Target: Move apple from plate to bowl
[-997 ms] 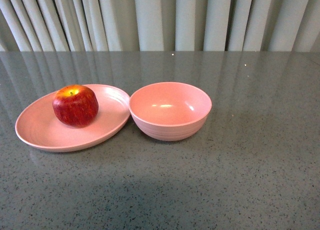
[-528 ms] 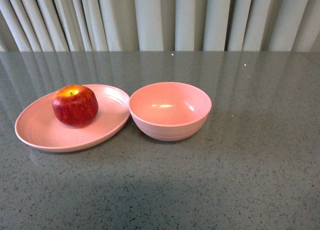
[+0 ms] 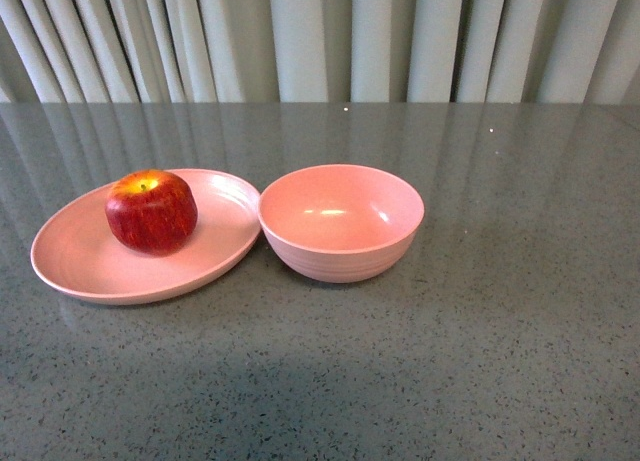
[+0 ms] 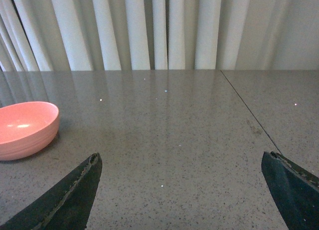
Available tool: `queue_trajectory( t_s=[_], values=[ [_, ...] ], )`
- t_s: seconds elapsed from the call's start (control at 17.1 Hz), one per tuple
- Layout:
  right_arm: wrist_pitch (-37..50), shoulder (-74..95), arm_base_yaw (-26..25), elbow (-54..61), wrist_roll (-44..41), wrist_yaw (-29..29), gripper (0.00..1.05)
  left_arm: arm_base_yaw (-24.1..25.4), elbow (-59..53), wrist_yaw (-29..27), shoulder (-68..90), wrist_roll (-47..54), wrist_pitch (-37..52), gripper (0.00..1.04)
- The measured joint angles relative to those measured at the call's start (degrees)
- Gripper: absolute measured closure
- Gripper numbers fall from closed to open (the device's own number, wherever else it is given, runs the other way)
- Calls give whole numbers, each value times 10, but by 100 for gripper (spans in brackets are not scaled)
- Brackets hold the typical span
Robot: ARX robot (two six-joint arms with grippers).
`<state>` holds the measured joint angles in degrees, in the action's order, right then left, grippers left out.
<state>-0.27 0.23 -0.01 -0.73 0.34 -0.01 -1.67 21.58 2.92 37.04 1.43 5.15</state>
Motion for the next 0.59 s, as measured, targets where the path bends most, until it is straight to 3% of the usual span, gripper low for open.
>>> queue_trajectory(
  t_s=[0.23, 0.59],
  values=[
    [0, 0, 0, 0, 0, 0, 7, -16, 153, 46, 259, -1, 46, 7],
    [0, 0, 0, 0, 0, 0, 7, -65, 327, 13, 542, -12, 6, 7]
  ],
)
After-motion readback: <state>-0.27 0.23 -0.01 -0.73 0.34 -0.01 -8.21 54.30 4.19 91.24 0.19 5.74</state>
